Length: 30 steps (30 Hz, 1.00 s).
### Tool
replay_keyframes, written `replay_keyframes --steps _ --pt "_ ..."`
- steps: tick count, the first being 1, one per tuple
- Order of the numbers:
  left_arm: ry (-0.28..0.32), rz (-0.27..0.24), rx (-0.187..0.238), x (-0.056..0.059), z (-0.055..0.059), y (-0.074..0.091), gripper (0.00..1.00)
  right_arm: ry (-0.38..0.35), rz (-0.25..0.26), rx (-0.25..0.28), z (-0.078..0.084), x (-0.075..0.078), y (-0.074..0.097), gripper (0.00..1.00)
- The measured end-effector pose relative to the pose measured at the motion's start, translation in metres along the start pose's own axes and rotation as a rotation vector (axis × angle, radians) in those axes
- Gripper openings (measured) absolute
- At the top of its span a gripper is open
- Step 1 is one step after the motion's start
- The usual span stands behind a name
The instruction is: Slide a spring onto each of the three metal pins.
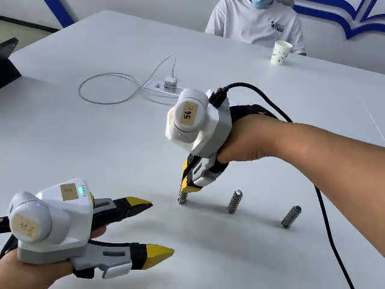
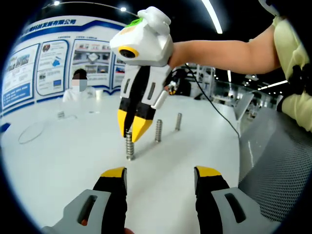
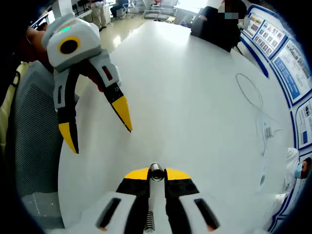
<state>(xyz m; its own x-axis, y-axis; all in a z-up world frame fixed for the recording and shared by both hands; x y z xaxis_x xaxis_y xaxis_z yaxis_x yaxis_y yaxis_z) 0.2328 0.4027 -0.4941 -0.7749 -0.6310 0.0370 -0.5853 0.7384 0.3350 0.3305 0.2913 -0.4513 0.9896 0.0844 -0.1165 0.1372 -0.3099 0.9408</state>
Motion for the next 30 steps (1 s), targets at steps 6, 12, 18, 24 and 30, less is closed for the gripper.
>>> replay_keyframes --steps 6,12,18,24,30 --pt "0.001 0.002 -0.002 0.0 0.001 -0.001 0.57 -0.01 -0.001 0.003 0.003 0.0 -0.005 0.12" --pt "0.002 0.005 -0.002 -0.001 0.001 -0.002 0.57 -0.014 -0.001 0.002 0.005 0.0 -0.007 0.12" --pt "0.002 0.005 -0.002 0.0 0.001 -0.002 0.57 -0.02 -0.001 0.008 0.007 0.0 -0.01 0.13" --pt "0.002 0.004 -0.003 -0.002 0.0 -0.001 0.57 -0.026 0.001 0.014 0.009 0.0 -0.01 0.16" --pt "-0.005 0.007 -0.004 -0.001 -0.001 -0.002 0.57 -0.039 0.005 0.023 0.015 0.0 -0.009 0.21"
Point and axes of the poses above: the centre of the closed fingertips' face, and the gripper's own axes: y roughly backward along the fingers, x roughly to its right, z roughly out of its underside, the point moved 8 cm from there along y, roughly backward along the fingers, and after that the axes turned 13 degrees about -z, right-handed, at the moved point
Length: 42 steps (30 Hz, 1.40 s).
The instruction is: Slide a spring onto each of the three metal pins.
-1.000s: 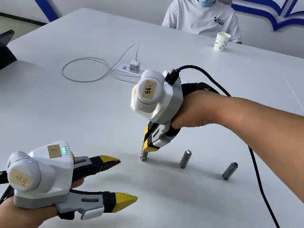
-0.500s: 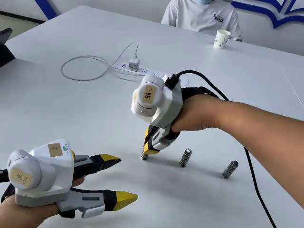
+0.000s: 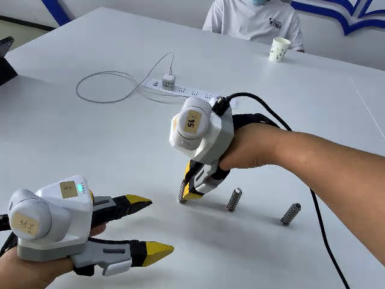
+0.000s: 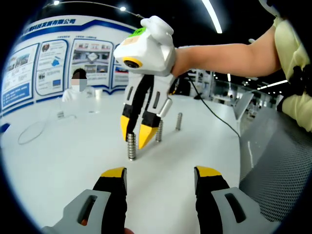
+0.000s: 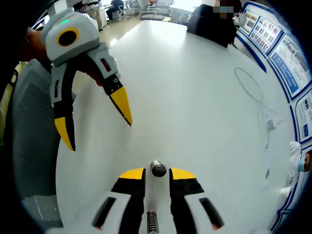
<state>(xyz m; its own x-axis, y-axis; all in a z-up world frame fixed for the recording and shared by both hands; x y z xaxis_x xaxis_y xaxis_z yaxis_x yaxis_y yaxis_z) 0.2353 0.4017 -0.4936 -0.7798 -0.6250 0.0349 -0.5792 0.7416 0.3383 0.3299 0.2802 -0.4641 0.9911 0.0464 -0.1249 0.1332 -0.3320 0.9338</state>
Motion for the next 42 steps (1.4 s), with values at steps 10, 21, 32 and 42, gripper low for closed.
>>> replay_keyframes --steps 10,21,32,42 --pt "-0.007 0.003 -0.002 0.001 -0.003 -0.001 0.57 -0.035 0.004 0.023 0.014 -0.001 0.003 0.29" --pt "-0.013 0.001 -0.005 0.001 -0.005 -0.001 0.57 -0.107 0.022 0.085 0.034 -0.004 0.01 0.38" --pt "-0.018 0.003 -0.01 0.001 -0.005 -0.003 0.57 -0.182 0.062 0.155 0.058 -0.005 0.02 0.46" --pt "-0.023 0.005 -0.01 0.001 -0.007 -0.005 0.57 -0.258 0.106 0.225 0.083 -0.006 0.03 0.51"
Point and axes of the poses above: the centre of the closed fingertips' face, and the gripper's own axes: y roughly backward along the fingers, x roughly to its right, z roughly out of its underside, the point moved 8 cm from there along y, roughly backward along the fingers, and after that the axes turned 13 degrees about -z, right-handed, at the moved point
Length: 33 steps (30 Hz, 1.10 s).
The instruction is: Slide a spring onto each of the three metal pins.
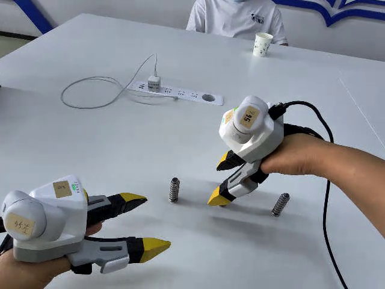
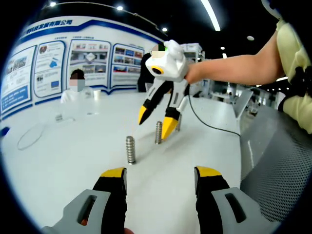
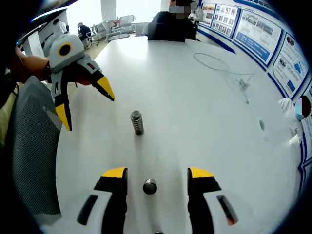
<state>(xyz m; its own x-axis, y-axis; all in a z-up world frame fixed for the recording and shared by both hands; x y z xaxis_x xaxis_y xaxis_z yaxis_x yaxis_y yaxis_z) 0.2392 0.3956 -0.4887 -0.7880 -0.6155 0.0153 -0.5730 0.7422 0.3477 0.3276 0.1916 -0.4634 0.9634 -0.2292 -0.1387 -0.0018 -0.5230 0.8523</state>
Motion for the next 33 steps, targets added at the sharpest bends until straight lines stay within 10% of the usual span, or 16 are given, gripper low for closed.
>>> replay_keyframes --steps 33 --pt "-0.006 0.014 -0.008 0.003 -0.006 -0.007 0.57 -0.199 0.13 0.185 0.069 -0.007 0.042 0.52"
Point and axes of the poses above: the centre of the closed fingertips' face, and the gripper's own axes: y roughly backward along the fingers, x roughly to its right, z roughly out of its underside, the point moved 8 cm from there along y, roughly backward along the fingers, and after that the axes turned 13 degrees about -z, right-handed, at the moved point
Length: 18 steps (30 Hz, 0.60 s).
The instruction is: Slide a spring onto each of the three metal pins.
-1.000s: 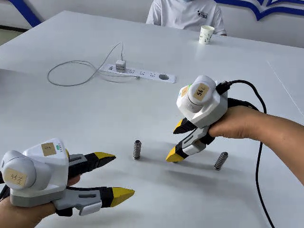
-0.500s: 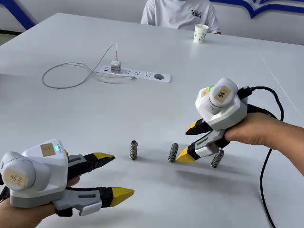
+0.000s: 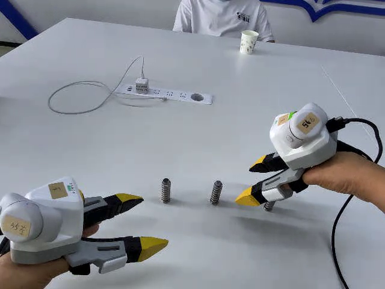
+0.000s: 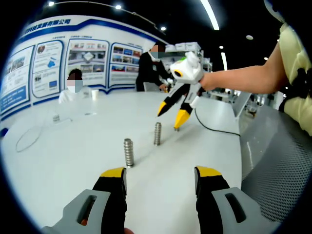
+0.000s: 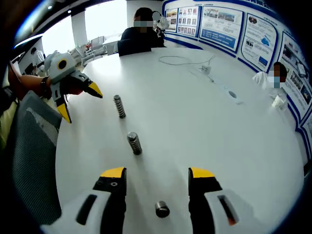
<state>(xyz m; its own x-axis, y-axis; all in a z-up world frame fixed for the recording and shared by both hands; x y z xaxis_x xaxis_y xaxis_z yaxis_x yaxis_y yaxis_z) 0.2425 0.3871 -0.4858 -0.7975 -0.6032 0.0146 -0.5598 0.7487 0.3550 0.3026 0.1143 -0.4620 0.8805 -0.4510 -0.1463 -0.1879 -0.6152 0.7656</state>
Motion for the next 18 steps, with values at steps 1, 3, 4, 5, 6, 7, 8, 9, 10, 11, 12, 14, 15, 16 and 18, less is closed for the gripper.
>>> replay_keyframes --steps 1,3,4,5,6,7,8,9,10,11,12,14,15,16,18 --pt "0.0 0.001 0.0 0.0 0.0 0.0 0.57 -0.004 0.006 0.007 0.002 0.0 0.002 0.52" --pt "0.0 0.001 -0.001 0.0 0.0 -0.001 0.57 -0.013 0.017 0.023 0.004 0.0 0.006 0.52" --pt "0.0 0.001 -0.001 0.0 0.0 -0.001 0.57 -0.016 0.021 0.03 0.005 -0.001 0.007 0.52" --pt "0.001 0.001 -0.001 0.0 0.0 -0.001 0.57 -0.021 0.024 0.036 0.007 -0.001 0.009 0.52" --pt "0.002 0.001 -0.002 0.0 0.0 -0.002 0.57 -0.023 0.027 0.039 0.008 -0.002 0.01 0.52" --pt "0.004 0.001 -0.001 0.0 0.0 -0.002 0.57 -0.025 0.031 0.044 0.01 -0.003 0.01 0.52" --pt "0.008 0.001 0.001 0.001 -0.001 -0.002 0.57 -0.029 0.034 0.049 0.012 -0.003 0.012 0.52" --pt "0.01 0.001 0.001 0.001 -0.001 -0.002 0.57 -0.031 0.037 0.052 0.013 -0.004 0.012 0.52" --pt "0.01 0.0 0.002 0.001 -0.001 -0.002 0.57 -0.034 0.041 0.055 0.015 -0.004 0.013 0.52" --pt "0.01 -0.001 0.001 0.001 -0.001 -0.002 0.57 -0.036 0.045 0.06 0.017 -0.005 0.015 0.52" --pt "0.009 -0.001 0.0 0.0 -0.001 -0.002 0.57 -0.038 0.048 0.064 0.018 -0.006 0.016 0.52" --pt "0.01 -0.002 -0.001 0.0 -0.001 -0.002 0.57 -0.043 0.058 0.075 0.021 -0.008 0.019 0.52" --pt "0.01 -0.002 -0.001 0.0 0.0 -0.002 0.57 -0.046 0.062 0.08 0.022 -0.008 0.02 0.52" --pt "0.009 -0.004 -0.002 0.0 0.0 -0.002 0.57 -0.05 0.066 0.091 0.024 -0.009 0.021 0.52" --pt "0.01 -0.005 -0.003 0.0 0.0 -0.002 0.57 -0.055 0.072 0.103 0.027 -0.011 0.023 0.52"
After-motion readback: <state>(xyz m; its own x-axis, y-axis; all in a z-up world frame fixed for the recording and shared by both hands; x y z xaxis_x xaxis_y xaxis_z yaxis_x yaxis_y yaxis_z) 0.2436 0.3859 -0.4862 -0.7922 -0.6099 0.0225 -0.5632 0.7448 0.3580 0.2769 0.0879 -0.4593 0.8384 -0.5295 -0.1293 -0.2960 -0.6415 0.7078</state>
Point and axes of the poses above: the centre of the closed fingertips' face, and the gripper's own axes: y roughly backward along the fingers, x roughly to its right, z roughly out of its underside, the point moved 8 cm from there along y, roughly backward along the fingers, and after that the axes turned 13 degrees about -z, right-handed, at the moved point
